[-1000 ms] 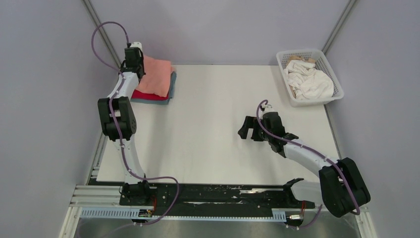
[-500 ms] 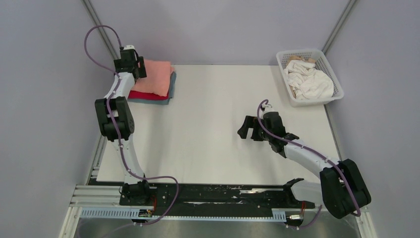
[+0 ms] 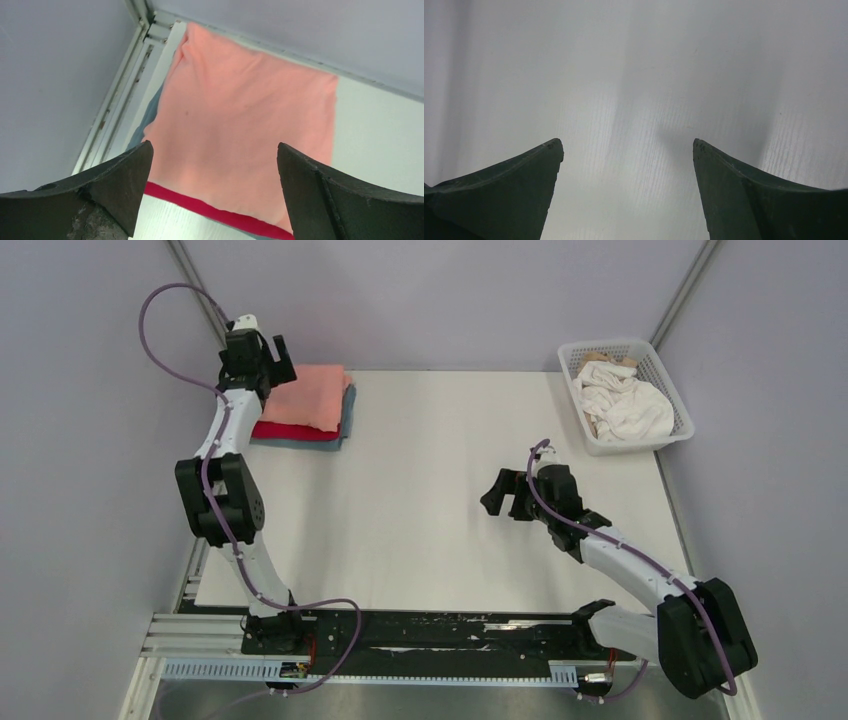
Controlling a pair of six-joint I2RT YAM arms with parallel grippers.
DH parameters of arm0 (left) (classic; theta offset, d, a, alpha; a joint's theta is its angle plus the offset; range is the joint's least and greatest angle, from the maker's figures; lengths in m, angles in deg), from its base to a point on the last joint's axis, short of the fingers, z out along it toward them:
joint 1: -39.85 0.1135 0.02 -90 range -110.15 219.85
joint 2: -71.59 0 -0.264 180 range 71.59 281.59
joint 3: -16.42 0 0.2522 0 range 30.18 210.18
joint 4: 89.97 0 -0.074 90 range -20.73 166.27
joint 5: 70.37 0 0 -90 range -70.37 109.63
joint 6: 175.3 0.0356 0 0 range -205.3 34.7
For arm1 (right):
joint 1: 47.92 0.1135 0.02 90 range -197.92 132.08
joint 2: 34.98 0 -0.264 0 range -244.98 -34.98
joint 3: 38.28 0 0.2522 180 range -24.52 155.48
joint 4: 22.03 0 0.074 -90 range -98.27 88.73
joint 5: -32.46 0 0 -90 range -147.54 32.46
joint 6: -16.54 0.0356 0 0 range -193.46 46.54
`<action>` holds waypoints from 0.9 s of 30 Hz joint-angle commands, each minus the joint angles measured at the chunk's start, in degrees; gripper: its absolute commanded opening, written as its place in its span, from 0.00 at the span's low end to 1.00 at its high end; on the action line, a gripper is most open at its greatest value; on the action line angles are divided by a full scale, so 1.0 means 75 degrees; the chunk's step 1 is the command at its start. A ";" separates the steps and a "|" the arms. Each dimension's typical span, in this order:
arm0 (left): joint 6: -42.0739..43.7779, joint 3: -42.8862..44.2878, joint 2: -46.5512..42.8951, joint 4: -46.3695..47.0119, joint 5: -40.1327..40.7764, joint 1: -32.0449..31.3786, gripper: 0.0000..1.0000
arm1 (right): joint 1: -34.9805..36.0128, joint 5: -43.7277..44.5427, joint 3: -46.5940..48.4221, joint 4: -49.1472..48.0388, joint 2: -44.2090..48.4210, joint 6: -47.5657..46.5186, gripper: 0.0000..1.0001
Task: Fold and stack the t-shirts
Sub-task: Put the neatly folded tshirt into the corner of the board with the left arm
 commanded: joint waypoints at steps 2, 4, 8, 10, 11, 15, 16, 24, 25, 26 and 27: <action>-0.0570 -0.0434 -0.0210 0.0752 -0.0835 0.0053 1.00 | -0.0032 0.0103 0.0050 -0.0271 0.0037 0.0099 1.00; -0.0611 -0.0405 0.0012 0.0654 -0.0767 0.0070 1.00 | -0.0034 0.0100 0.0049 -0.0271 0.0007 0.0091 1.00; -0.0945 -0.0553 0.0535 0.0463 -0.0730 0.0175 1.00 | -0.0034 0.0111 0.0064 -0.0262 -0.0117 0.0074 1.00; -0.1107 -0.0729 0.0680 0.0509 -0.0786 0.0261 1.00 | -0.0042 0.0027 0.0105 -0.0266 -0.0188 0.0064 1.00; -0.1235 -0.0783 0.0721 0.0529 -0.0774 0.0331 1.00 | -0.0033 -0.0015 0.0113 -0.0260 -0.0218 0.0084 1.00; -0.1499 -0.1000 0.0931 0.0515 -0.1004 0.0549 1.00 | -0.0043 -0.0093 0.0026 -0.0249 -0.0170 0.0180 1.00; -0.1511 -0.1024 0.0945 0.0522 -0.0995 0.0576 1.00 | -0.0038 -0.0092 -0.0001 -0.0247 -0.0129 0.0208 1.00; -0.1733 -0.0983 0.0648 0.0406 -0.1606 0.0680 1.00 | -0.0032 -0.0065 -0.0138 0.0015 0.0953 0.0402 1.00; -0.1769 -0.0900 0.0506 0.0336 -0.1680 0.0677 1.00 | -0.0038 0.0005 -0.0133 0.0196 0.1165 0.0411 1.00; -0.1855 -0.0922 0.0153 0.0307 -0.1844 0.0675 1.00 | -0.0038 0.0079 -0.0138 0.0299 0.1388 0.0413 1.00; -0.1912 -0.1070 -0.0093 0.0328 -0.1933 0.0669 1.00 | -0.0035 0.0158 -0.0165 0.0400 0.1611 0.0429 1.00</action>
